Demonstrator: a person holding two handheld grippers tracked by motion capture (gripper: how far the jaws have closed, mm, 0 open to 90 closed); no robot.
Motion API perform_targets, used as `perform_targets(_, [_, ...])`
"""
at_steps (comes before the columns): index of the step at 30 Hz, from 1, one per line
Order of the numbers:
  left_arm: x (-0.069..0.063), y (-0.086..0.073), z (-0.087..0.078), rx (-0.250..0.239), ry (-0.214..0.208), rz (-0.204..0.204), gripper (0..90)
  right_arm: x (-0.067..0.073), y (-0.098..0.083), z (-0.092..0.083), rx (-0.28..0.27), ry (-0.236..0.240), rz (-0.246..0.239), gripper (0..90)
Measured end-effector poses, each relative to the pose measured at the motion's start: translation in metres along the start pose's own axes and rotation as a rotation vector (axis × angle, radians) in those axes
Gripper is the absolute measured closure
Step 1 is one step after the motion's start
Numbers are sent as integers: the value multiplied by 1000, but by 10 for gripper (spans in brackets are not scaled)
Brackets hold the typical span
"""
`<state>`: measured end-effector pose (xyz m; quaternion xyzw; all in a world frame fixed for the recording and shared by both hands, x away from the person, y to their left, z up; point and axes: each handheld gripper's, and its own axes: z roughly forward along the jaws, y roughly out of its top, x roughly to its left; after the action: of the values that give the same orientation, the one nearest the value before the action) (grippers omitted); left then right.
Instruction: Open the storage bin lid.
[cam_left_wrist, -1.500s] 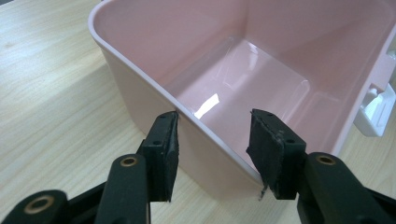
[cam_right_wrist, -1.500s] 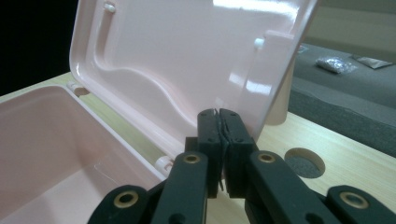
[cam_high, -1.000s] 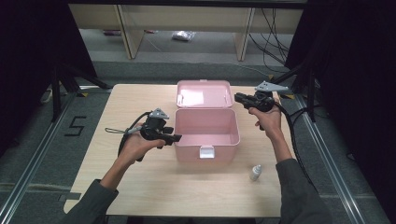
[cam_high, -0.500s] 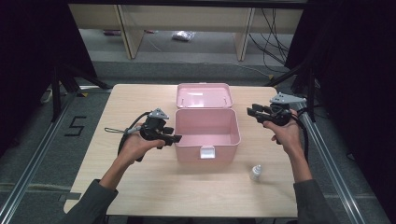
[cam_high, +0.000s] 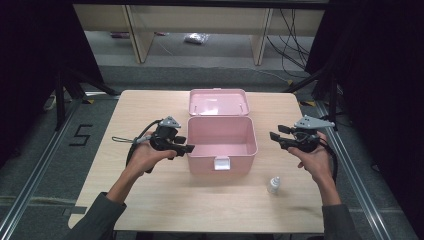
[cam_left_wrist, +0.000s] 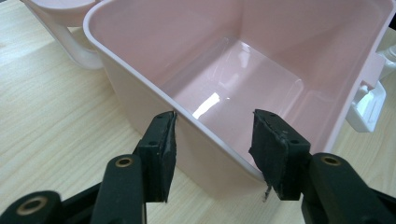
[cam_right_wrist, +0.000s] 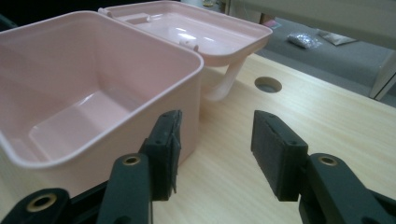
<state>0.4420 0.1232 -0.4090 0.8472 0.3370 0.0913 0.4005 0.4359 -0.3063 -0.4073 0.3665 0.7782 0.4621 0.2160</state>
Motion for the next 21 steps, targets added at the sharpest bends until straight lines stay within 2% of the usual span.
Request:
perform_targets(2, [0, 0, 0, 1, 0, 2, 497, 1, -3, -3, -2, -5, 0, 519])
perform_targets(3, [0, 0, 0, 1, 0, 4, 497, 3, -5, -6, 0, 0, 21, 510])
perform_targets(4, [1, 0, 0, 3, -9, 2, 497, 2, -10, -12, -15, -5, -3, 496])
perform_targets(6, [1, 0, 0, 2, -8, 4, 497, 2, -13, -14, -21, -14, -2, 494])
perform_targets(7, [1, 0, 0, 1, -7, 5, 498, 5, -17, -19, -10, -14, 29, 493])
perform_targets(10, [0, 0, 0, 2, -1, 5, 499, 5, -31, -31, -17, -26, 37, 480])
perform_targets(11, [0, 0, -1, 3, -1, 5, 499, 5, -31, -31, -17, -26, 37, 480])
perform_targets(12, [0, 0, -1, 3, -1, 5, 500, 7, -35, -35, -8, -32, 63, 476])
perform_targets(13, [0, 0, -1, 3, 0, 5, 500, 5, -39, -38, -20, -26, 55, 475])
perform_targets(14, [0, 0, -1, 3, 1, 6, 501, 7, -47, -44, -34, -39, 69, 468])
perform_targets(15, [0, 0, -1, 3, 1, 6, 501, 7, -47, -44, -34, -39, 69, 468])
perform_targets(16, [0, 0, -1, 4, 0, 7, 502, 9, -53, -52, -32, -40, 76, 464])
perform_targets(17, [0, 0, -1, 3, -1, 6, 501, 12, -56, -55, -41, -41, 107, 459])
perform_targets(18, [0, 0, -1, 3, -1, 6, 501, 12, -56, -55, -41, -41, 107, 459])
perform_targets(19, [0, 0, -1, 4, -1, 5, 501, 10, -59, -59, -44, -57, 82, 454])
perform_targets(20, [0, 0, -1, 5, -1, 7, 501, 13, -61, -63, -40, -57, 114, 452])
perform_targets(21, [0, 0, -1, 7, -1, 7, 501, 13, -65, -65, -47, -66, 96, 449])
